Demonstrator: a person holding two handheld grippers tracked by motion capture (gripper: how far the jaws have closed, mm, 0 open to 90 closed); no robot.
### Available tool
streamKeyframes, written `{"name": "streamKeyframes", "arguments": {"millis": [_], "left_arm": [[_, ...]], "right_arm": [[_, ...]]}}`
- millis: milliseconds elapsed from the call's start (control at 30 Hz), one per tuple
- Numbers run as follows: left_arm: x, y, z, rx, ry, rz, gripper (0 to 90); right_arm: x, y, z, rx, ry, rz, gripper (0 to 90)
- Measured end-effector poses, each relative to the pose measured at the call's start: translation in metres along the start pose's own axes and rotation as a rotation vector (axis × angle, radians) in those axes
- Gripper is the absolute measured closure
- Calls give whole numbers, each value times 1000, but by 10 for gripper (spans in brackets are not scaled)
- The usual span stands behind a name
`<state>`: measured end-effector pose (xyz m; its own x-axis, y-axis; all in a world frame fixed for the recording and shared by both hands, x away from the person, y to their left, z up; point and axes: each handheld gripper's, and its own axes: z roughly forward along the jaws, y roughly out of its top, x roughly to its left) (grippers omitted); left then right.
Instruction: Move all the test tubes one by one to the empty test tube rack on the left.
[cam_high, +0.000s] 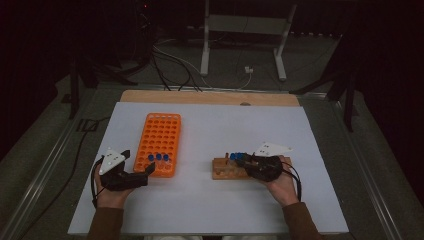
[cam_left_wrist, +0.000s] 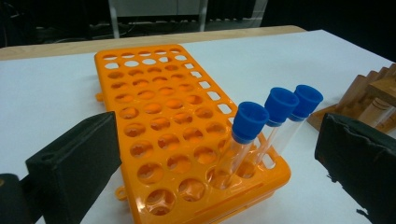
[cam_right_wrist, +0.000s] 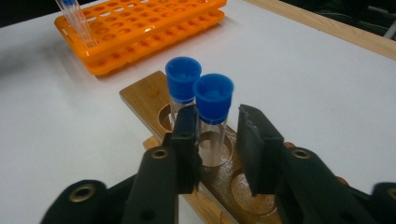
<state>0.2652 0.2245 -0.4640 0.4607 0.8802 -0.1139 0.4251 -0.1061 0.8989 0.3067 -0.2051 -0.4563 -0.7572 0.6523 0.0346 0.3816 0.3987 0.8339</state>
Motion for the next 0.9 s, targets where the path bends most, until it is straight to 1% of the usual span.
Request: {"name": "streamKeyframes", "arguments": {"millis": [100,167,233,333,600,900], "left_arm": [[1,0,1,5,3,-1,10],[1,-1,1,4,2,-4,10],[1,-1,1,3,1,-5,10],[0,-1,1,6,-4,-1,10],[0,-1,1,7,-9,-2,10],[0,0,0,10,-23,-3,11]], "right_arm": [[0,0,0,-3,-1,0,743],[0,-1,0,-8,1,-8,757],[2,-1,1,-10,7,-18,762],[5,-1,1,-12,-2,-30,764],[6,0,-1,-22,-6,-30,765],[5,7,-11,-46,-10,-16,765]]}}
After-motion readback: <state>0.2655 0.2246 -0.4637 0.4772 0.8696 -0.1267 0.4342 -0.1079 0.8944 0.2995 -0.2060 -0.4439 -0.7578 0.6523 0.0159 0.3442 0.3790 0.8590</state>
